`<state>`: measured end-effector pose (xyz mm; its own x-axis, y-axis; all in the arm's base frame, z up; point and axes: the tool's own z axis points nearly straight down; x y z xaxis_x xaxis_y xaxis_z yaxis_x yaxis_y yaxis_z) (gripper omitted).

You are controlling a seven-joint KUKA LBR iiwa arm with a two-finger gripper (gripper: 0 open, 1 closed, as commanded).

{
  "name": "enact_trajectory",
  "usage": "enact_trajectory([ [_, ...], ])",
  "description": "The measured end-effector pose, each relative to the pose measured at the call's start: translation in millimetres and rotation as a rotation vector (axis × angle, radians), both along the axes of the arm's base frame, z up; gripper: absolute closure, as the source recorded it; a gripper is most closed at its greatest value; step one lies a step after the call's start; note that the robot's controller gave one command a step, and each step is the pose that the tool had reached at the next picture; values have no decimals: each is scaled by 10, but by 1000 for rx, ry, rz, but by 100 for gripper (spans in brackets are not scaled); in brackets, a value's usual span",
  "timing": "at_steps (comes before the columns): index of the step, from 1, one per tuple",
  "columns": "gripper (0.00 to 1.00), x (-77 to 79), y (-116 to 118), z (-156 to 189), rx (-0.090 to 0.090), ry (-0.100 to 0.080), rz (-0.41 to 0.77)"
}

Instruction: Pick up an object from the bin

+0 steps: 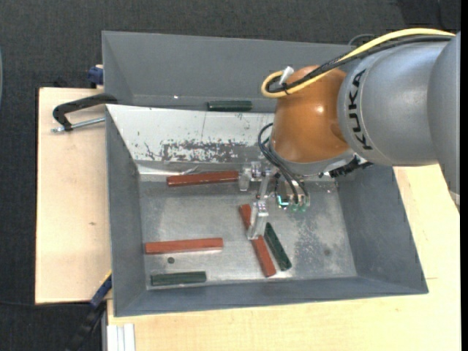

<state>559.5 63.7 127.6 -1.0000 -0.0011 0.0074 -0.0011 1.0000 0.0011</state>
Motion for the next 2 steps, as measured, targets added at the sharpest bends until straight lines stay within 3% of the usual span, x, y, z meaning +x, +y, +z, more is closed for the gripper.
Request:
enact_trajectory([
  [1,0,21,-2,43,1,-8,-1],
  [2,0,-221,219,-157,0,-10,-70],
])
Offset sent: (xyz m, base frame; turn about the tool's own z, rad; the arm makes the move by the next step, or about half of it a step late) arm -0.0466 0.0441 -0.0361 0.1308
